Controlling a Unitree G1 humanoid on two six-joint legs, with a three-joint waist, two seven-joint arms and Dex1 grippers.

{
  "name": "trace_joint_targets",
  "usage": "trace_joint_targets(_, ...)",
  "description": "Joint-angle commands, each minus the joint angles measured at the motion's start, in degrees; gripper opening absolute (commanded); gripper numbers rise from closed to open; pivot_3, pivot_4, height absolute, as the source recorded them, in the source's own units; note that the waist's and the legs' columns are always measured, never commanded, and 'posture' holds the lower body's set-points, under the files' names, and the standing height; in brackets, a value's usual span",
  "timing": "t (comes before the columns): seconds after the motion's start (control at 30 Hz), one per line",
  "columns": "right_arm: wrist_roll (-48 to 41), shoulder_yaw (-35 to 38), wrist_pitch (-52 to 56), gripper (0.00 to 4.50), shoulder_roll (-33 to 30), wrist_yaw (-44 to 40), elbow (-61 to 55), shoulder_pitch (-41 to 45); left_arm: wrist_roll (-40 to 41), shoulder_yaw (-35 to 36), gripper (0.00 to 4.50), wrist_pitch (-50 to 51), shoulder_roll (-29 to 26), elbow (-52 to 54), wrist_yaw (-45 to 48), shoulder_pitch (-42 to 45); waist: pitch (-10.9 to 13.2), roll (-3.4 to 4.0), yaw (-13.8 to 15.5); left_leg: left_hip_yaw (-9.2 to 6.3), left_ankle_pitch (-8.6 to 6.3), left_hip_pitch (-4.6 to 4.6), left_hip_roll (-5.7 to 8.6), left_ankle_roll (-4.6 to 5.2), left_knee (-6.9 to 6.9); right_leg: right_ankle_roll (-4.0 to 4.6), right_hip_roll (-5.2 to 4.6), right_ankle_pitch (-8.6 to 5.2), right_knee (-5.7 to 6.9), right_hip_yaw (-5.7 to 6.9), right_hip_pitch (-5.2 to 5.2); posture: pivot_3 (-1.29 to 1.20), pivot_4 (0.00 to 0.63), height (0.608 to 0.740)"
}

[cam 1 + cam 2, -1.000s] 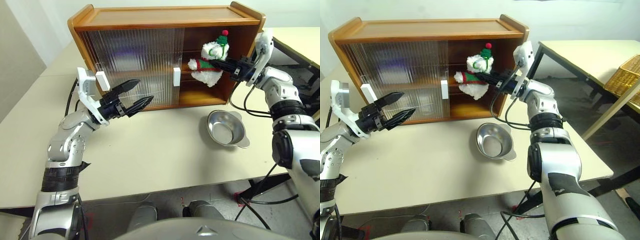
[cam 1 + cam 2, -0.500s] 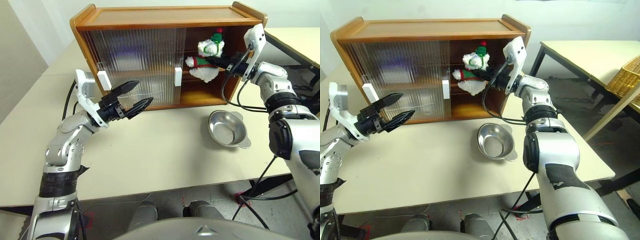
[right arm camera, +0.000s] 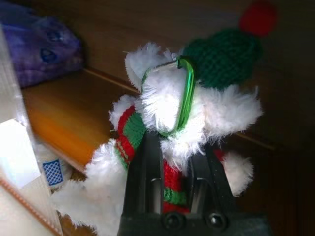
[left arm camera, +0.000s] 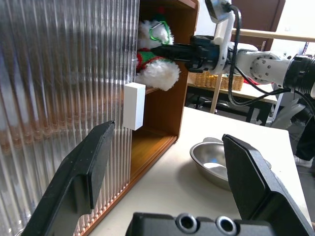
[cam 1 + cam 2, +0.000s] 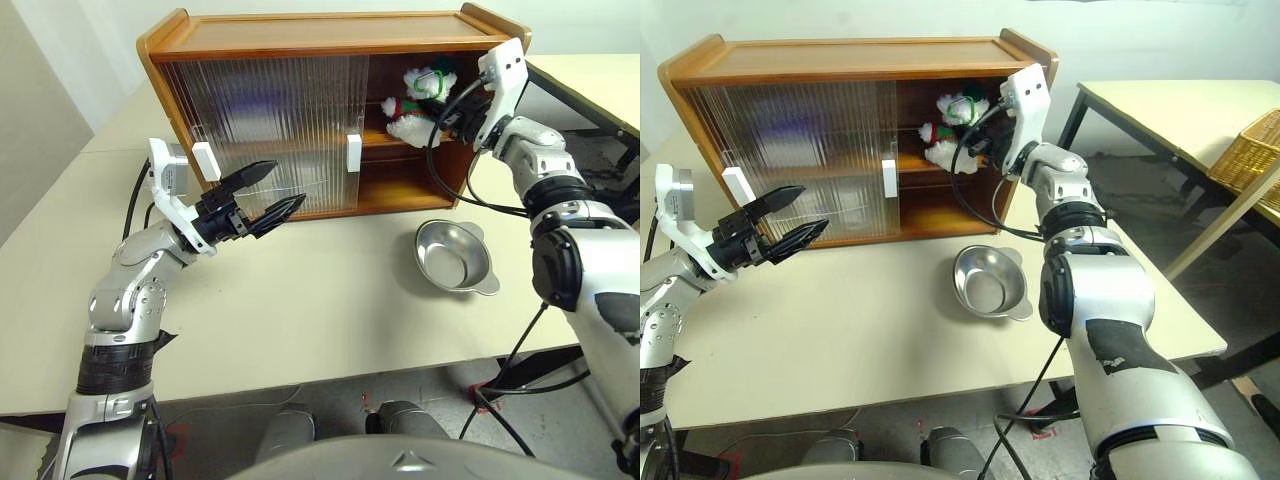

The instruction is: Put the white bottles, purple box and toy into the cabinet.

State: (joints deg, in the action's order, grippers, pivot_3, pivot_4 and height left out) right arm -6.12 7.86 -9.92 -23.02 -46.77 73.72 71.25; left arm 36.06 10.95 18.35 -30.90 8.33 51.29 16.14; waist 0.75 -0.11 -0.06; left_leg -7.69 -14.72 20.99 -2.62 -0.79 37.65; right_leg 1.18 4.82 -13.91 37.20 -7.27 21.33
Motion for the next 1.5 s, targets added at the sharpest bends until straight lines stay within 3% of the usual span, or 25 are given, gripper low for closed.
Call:
trace_joint_targets(0.03, 2.42, -0.47, -0.31, 0.29, 1.15, 4.80, 1.46, 0.92, 0.17, 0.87, 4.50, -0.08, -0.69, 0.02, 0.30, -0.39, 0.00, 0.00, -0.01, 0.00, 0.00, 0.00, 0.00, 0.00, 0.00, -0.06, 0.00, -0.02, 0.00, 0.00, 0.01, 0.05, 0.000, 0.740)
trace_joint_targets(0.33, 5.42, -0.14, -2.31, 0.21, 3.24, 11.27, 2.27, 2.44, 0.22, 1.66, 4.50, 0.22, -0.85, 1.29, -0.26, -1.81, 0.00, 0.01, -0.15, -0.05, -0.03, 0.04, -0.04, -0.06, -0.01, -0.13, 0.00, 0.06, 0.04, -0.01, 0.14, 0.06, 0.000, 0.740)
trace_joint_targets(0.53, 5.66, 0.27, -2.59, 0.20, 3.55, 11.46, 2.33, 4.01, 0.28, 1.84, 4.50, 0.33, -0.63, 2.08, -0.84, -2.52, 0.00, 0.00, 0.19, -0.07, -0.04, 0.52, -0.05, -0.08, -0.06, -0.08, 0.00, 0.10, 0.10, 0.00, 0.69, 0.07, 0.000, 0.740)
trace_joint_targets(0.6, 5.67, 0.30, -2.66, 0.20, 3.55, 11.18, 2.28, 4.65, 0.32, 1.78, 4.50, 0.32, -0.47, 2.28, -1.04, -2.66, 0.00, 0.00, 0.38, -0.06, -0.01, 0.83, -0.10, -0.04, -0.05, 0.47, 0.01, 0.43, 0.11, 0.05, 1.01, 0.08, 0.000, 0.740)
trace_joint_targets(0.67, 5.64, 0.35, -2.60, 0.20, 3.52, 10.78, 2.24, 4.97, 0.35, 1.62, 4.50, 0.34, -0.28, 2.49, -1.25, -2.68, 0.00, 0.00, 0.53, -0.02, -0.01, 0.96, -0.11, -0.04, -0.07, 0.24, 0.01, 0.57, 0.11, 0.07, 1.15, 0.07, 0.000, 0.740)
trace_joint_targets(1.07, 8.91, -1.30, -1.58, 0.20, 3.63, 12.91, 3.04, 2.19, 0.63, 1.52, 4.50, 0.82, -0.47, 3.01, -1.46, -2.60, -0.01, -0.02, 1.08, 0.04, -0.08, 0.86, -0.21, -0.11, -0.48, 0.19, 0.01, 0.56, 0.07, 0.14, 1.22, 0.08, 0.000, 0.740)
trace_joint_targets(1.47, 9.08, -0.54, -1.26, 4.47, 2.90, 12.50, 2.73, 1.56, 0.44, 0.88, 4.50, 0.90, -0.02, 2.61, -1.36, -1.92, -0.02, -0.03, 0.96, 0.04, 0.08, 0.83, -0.20, 0.11, -0.30, 0.10, 0.02, 0.69, 0.12, 0.13, 1.15, 0.05, 0.000, 0.740)
trace_joint_targets(1.5, 9.02, -0.48, -1.28, 4.47, 2.75, 12.31, 2.68, 1.62, 0.38, 0.76, 4.50, 0.85, 0.05, 2.46, -1.29, -1.75, -0.02, -0.03, 0.91, 0.04, 0.08, 0.84, -0.20, 0.11, -0.30, 0.10, 0.02, 0.69, 0.12, 0.13, 1.15, 0.05, 0.000, 0.740)
